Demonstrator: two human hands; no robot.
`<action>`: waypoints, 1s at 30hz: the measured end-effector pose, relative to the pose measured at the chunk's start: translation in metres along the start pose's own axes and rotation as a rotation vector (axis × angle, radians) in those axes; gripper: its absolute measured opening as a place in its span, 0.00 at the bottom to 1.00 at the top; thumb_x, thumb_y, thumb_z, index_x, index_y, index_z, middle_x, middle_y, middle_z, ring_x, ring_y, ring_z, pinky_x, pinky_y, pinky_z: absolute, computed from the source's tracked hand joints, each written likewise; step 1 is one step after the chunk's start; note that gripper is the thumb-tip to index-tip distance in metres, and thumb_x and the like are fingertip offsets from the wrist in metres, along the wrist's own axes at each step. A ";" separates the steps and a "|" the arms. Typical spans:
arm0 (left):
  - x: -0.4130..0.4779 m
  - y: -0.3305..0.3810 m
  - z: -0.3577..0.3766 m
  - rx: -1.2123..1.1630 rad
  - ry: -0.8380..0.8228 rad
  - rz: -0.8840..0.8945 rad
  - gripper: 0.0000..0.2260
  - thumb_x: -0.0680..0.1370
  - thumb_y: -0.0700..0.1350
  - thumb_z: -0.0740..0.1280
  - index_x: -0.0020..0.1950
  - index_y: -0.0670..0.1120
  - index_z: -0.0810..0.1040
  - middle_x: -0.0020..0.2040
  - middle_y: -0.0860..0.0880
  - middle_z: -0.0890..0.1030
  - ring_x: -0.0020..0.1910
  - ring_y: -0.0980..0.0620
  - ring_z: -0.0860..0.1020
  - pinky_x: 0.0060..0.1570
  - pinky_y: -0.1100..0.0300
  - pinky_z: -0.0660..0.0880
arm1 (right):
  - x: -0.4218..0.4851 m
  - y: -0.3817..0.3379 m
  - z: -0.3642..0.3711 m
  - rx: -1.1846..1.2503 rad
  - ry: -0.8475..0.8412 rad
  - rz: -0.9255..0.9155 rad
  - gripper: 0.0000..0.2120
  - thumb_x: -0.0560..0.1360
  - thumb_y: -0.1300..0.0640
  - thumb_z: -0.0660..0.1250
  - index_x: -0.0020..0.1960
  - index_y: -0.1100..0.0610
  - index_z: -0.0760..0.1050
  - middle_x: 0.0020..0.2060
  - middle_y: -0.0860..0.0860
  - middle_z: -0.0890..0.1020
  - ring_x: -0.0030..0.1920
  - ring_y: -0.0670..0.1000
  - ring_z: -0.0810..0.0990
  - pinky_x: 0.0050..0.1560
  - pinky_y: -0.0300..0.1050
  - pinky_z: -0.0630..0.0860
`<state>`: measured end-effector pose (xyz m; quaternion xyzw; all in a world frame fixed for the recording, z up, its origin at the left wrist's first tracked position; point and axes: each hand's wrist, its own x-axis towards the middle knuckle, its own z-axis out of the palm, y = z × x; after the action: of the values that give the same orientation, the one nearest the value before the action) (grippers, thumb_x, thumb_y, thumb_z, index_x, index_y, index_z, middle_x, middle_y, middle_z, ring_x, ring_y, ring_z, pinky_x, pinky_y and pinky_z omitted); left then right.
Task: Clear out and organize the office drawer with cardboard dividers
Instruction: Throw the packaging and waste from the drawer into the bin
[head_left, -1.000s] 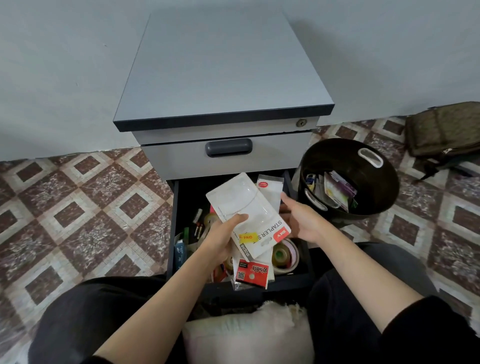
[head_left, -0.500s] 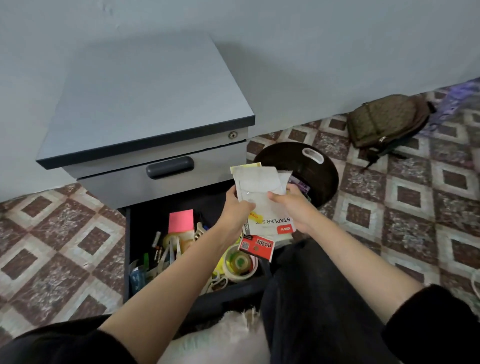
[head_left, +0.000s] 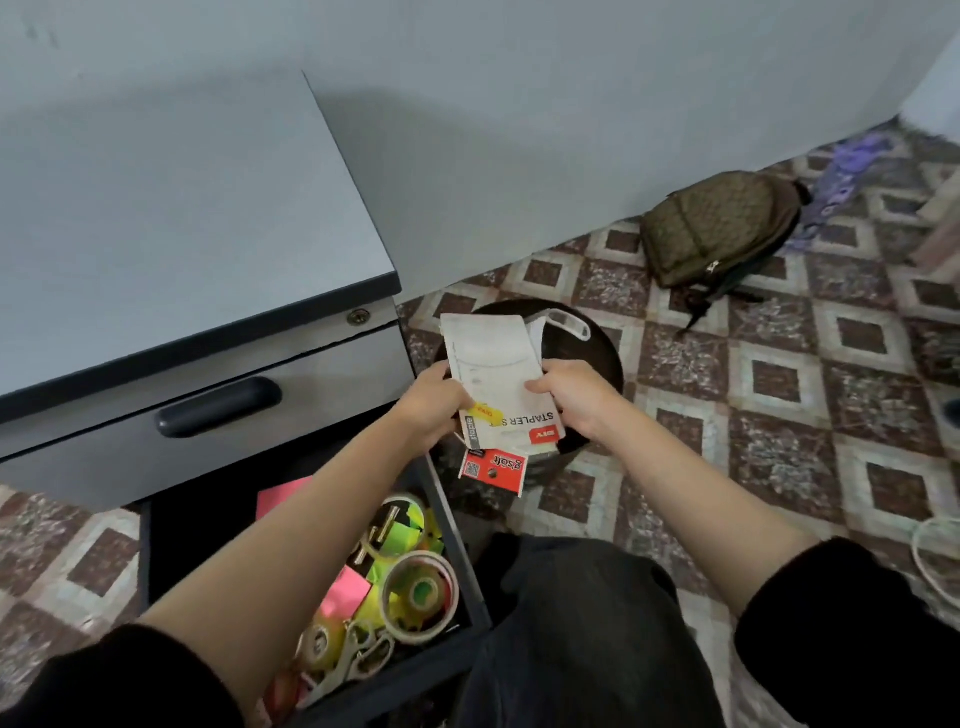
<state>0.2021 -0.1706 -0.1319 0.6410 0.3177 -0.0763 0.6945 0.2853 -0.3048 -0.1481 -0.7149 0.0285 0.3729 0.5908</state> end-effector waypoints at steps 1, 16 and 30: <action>0.006 0.001 0.001 0.009 0.011 -0.006 0.23 0.76 0.25 0.55 0.70 0.39 0.65 0.62 0.39 0.76 0.55 0.42 0.77 0.51 0.48 0.75 | 0.005 0.000 -0.002 0.001 0.038 -0.007 0.15 0.76 0.68 0.63 0.61 0.59 0.75 0.55 0.57 0.80 0.55 0.59 0.79 0.56 0.54 0.76; 0.046 -0.001 -0.001 0.248 0.101 0.049 0.35 0.75 0.29 0.63 0.77 0.46 0.51 0.76 0.48 0.58 0.73 0.46 0.62 0.63 0.59 0.65 | 0.045 0.003 -0.024 -0.147 0.166 -0.041 0.33 0.75 0.60 0.66 0.76 0.57 0.55 0.72 0.53 0.64 0.70 0.55 0.66 0.63 0.43 0.65; -0.065 -0.045 -0.099 0.251 0.252 0.036 0.24 0.77 0.31 0.62 0.72 0.41 0.64 0.71 0.45 0.68 0.59 0.48 0.71 0.46 0.59 0.70 | -0.038 0.006 0.066 -0.267 -0.061 -0.027 0.16 0.79 0.59 0.61 0.65 0.61 0.72 0.57 0.57 0.76 0.55 0.56 0.76 0.49 0.48 0.74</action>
<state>0.0944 -0.1046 -0.1322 0.7326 0.3788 -0.0220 0.5651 0.2224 -0.2649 -0.1326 -0.7757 -0.0488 0.3870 0.4961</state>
